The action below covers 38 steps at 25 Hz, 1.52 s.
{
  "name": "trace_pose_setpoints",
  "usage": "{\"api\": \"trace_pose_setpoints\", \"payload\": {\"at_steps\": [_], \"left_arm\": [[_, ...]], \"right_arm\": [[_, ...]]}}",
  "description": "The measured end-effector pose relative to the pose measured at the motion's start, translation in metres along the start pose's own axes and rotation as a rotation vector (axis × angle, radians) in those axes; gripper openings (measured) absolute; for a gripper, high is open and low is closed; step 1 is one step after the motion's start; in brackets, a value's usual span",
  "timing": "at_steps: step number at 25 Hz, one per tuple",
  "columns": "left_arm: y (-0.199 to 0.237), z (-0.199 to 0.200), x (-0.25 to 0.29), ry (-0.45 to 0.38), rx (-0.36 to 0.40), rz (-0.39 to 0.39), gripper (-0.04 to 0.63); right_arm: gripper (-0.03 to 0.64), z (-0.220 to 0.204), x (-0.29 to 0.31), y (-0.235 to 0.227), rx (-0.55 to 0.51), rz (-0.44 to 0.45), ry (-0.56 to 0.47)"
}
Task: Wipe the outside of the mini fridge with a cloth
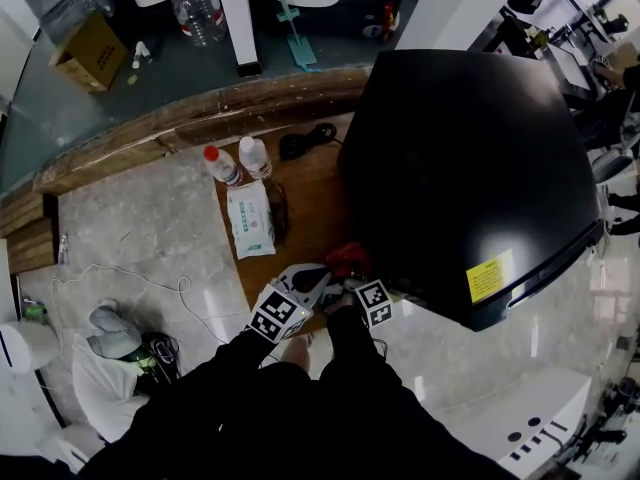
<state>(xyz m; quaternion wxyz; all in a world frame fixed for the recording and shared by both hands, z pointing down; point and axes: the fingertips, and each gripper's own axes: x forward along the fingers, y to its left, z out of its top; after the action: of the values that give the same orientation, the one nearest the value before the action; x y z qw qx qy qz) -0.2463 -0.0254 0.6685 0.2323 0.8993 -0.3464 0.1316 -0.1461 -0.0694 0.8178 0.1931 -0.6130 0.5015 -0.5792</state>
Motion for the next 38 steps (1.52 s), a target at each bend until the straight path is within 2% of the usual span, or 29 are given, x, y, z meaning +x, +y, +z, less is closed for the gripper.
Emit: {"api": "trace_pose_setpoints", "payload": {"at_steps": [5, 9, 12, 15, 18, 21, 26, 31, 35, 38], "left_arm": [[0.005, -0.001, -0.012, -0.022, -0.039, 0.012, 0.006], [0.006, 0.000, -0.019, -0.047, -0.056, 0.010, 0.006], [0.000, -0.004, -0.024, -0.061, -0.066, 0.003, 0.006], [-0.012, -0.005, -0.029, -0.066, -0.078, -0.007, 0.005], [-0.036, -0.005, -0.037, -0.052, -0.062, -0.033, 0.006], [-0.054, 0.010, -0.046, -0.073, -0.051, -0.045, 0.006], [-0.108, 0.051, -0.051, -0.134, -0.003, -0.048, 0.005], [-0.153, 0.085, -0.037, -0.200, 0.010, -0.015, 0.005], [-0.187, 0.105, -0.019, -0.235, 0.012, 0.008, 0.005], [-0.211, 0.116, -0.005, -0.267, 0.004, 0.033, 0.005]], "right_arm": [[0.049, -0.007, -0.010, 0.001, -0.179, -0.003, 0.099], [0.049, -0.024, -0.045, 0.018, -0.327, 0.081, 0.237], [0.049, -0.032, -0.093, 0.032, -0.359, 0.150, 0.325], [0.049, -0.018, -0.137, 0.048, -0.365, 0.178, 0.354], [0.049, 0.007, -0.175, 0.065, -0.355, 0.229, 0.346], [0.049, 0.033, -0.204, 0.090, -0.429, 0.316, 0.327], [0.049, 0.088, -0.234, 0.105, -0.566, 0.319, 0.267], [0.049, 0.142, -0.250, 0.148, -0.783, 0.408, 0.182], [0.049, 0.176, -0.268, 0.196, -0.958, 0.571, 0.134], [0.051, 0.189, -0.284, 0.215, -1.129, 0.673, 0.115]]}}
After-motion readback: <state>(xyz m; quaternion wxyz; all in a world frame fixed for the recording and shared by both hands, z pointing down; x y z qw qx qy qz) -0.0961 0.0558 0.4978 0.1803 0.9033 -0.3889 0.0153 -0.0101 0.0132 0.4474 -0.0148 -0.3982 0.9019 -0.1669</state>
